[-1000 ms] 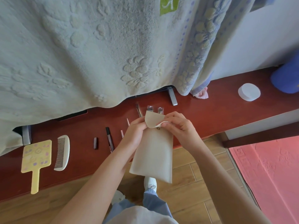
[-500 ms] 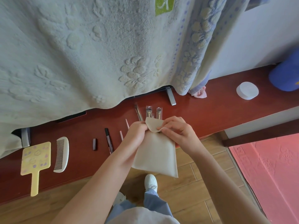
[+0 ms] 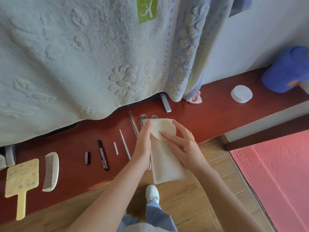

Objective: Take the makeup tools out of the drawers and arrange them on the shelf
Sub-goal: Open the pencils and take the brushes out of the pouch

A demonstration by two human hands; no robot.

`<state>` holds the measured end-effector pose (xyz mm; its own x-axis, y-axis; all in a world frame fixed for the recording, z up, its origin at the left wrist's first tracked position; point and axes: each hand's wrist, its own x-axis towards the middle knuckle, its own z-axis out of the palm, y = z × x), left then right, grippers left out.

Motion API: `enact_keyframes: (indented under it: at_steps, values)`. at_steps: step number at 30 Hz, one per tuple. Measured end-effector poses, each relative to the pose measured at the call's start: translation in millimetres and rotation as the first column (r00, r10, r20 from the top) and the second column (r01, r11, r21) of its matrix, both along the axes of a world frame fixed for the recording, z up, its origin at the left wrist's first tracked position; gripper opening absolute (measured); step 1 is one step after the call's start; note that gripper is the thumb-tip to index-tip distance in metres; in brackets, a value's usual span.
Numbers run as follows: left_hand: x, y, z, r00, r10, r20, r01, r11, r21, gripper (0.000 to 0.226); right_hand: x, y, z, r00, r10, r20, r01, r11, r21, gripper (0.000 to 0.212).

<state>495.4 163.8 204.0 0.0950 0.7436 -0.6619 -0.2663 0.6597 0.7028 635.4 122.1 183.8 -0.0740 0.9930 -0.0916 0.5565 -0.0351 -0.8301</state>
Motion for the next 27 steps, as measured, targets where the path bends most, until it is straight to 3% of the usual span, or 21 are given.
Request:
enact_keyframes:
  at_steps: [3,6,8,13,19,21,23,27]
  values:
    - [17,7,-10,0.996,-0.043,-0.081,0.057,0.983,0.175,0.027,12,7,1,0.980,-0.172,-0.100,0.156,0.976,-0.152,0.047]
    - [31,16,-22,0.992,-0.033,-0.119,0.059,0.972,0.228,0.033,26,27,-6,0.955,-0.297,-0.021,0.288,0.938,-0.194,0.053]
    - [38,24,-33,0.968,-0.075,-0.241,0.138,0.957,0.257,0.037,34,42,-16,0.952,-0.305,0.003,0.298,0.929,-0.220,0.048]
    - [49,45,-56,0.792,-0.122,-0.599,0.365,0.880,0.304,0.046,50,65,-40,0.924,-0.382,0.008,0.371,0.893,-0.254,0.042]
    - [55,47,-63,0.642,-0.124,-0.757,0.491,0.824,0.282,0.060,44,72,-52,0.929,-0.360,0.086,0.370,0.910,-0.185,0.042]
    - [55,44,-59,0.564,-0.074,-0.823,0.548,0.778,0.306,0.062,43,69,-52,0.911,-0.380,0.161,0.399,0.911,-0.108,0.043]
    - [55,38,-53,0.421,-0.002,-0.907,0.662,0.684,0.306,0.061,44,60,-46,0.879,-0.395,0.267,0.418,0.908,-0.031,0.044]
    - [59,27,-33,0.136,0.068,-0.988,0.872,0.464,0.152,0.062,57,33,-23,0.775,-0.435,0.458,0.451,0.889,0.082,0.053]
